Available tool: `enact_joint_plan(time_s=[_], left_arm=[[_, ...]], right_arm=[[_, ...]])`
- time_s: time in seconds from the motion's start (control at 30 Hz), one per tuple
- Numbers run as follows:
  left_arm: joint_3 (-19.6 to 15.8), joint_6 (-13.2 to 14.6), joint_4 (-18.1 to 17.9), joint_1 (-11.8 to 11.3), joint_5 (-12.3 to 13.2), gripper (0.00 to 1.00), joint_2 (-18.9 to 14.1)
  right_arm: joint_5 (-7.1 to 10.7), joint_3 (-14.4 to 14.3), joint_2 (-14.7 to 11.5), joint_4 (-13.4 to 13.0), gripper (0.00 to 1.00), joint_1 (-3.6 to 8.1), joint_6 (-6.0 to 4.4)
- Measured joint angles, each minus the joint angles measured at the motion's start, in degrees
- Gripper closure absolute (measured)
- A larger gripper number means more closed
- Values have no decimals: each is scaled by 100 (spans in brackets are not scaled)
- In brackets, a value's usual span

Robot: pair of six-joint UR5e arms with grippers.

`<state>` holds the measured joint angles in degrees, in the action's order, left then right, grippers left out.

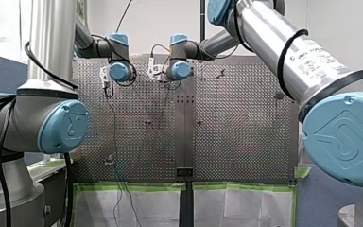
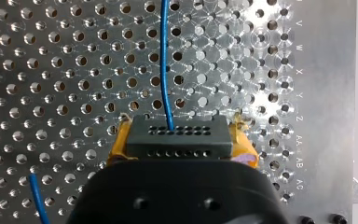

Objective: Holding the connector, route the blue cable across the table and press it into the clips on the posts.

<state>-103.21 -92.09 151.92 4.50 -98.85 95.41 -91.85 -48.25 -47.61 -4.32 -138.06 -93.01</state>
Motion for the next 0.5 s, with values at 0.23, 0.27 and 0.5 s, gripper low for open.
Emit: enact_joint_plan(time_s=[0.23,0.27,0.5], left_arm=[[83,17,1,16,-55,0,272],[85,22,10,16,-82,0,284],[84,58,38,33,-263,33,306]], right_arm=[[0,0,0,0,100,1,0],[0,-1,0,0,100,2,0],[0,2,1,-7,100,2,0]])
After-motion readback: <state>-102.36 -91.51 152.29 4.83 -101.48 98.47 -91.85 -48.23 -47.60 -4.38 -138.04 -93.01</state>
